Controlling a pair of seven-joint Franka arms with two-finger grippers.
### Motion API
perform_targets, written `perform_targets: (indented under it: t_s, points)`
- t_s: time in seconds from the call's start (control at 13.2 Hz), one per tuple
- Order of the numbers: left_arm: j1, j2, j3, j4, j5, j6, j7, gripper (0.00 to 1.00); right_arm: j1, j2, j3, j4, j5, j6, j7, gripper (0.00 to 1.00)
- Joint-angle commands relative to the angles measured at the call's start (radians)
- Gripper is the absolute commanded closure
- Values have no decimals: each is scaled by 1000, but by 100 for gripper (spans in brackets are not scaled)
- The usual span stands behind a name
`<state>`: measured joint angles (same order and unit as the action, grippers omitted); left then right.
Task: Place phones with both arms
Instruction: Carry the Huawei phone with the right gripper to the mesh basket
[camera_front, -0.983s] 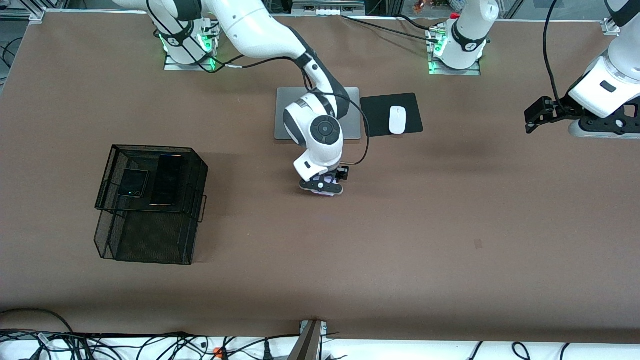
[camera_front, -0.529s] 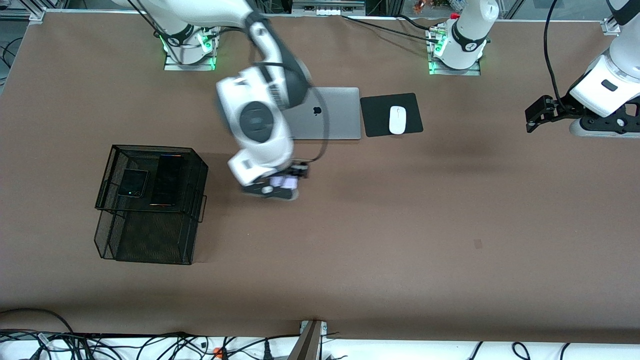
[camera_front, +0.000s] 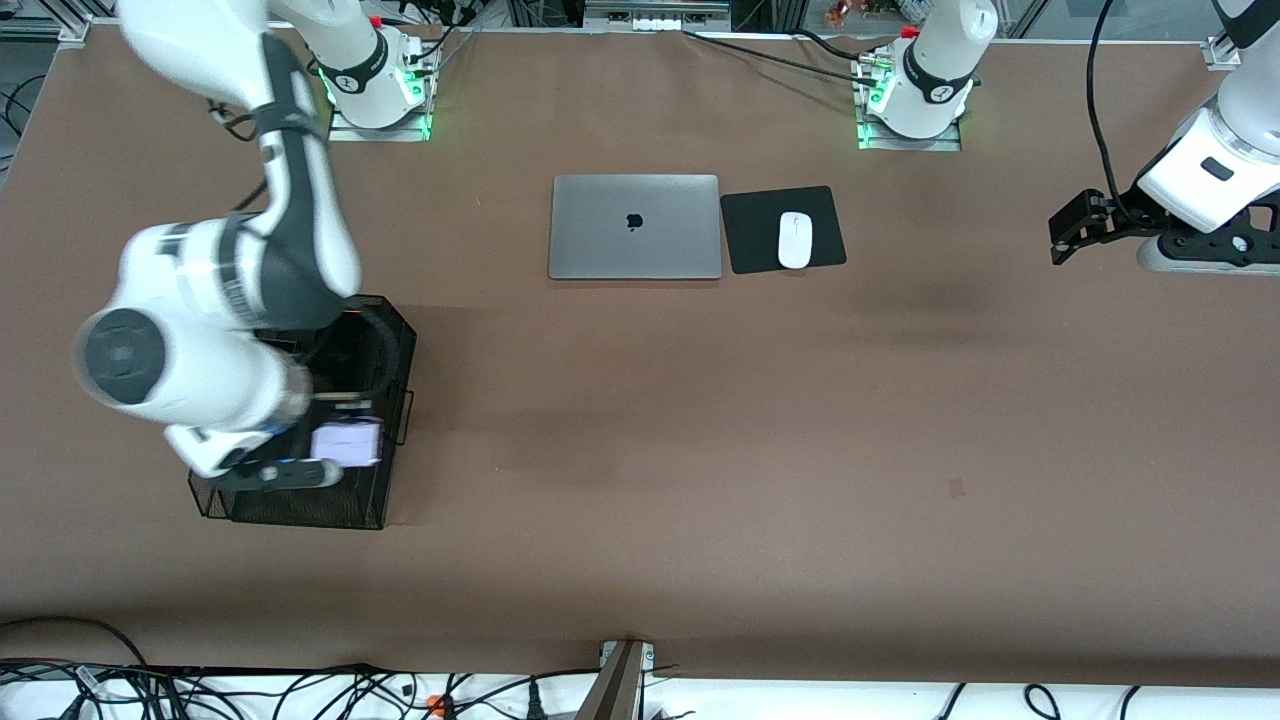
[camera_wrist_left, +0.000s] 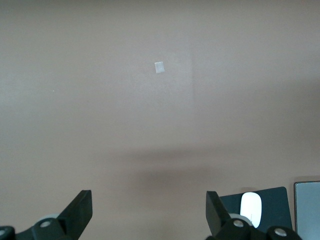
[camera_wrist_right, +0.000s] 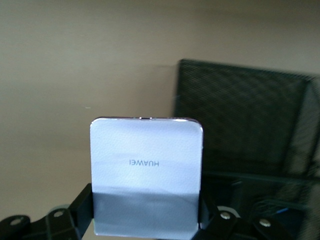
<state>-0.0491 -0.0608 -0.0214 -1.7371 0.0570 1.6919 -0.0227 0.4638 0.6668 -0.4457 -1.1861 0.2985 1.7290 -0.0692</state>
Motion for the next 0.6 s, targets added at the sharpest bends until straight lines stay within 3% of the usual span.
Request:
perform_targets:
  t_s: [0.0,0.53]
  points:
    - [0,7,1,25,17,-21,21,0,-75,43,5,48,-9,50,-189,100]
    - [-3,7,0,25,17,-26,18,0,-146,198,16,49,25,289,-400,100]
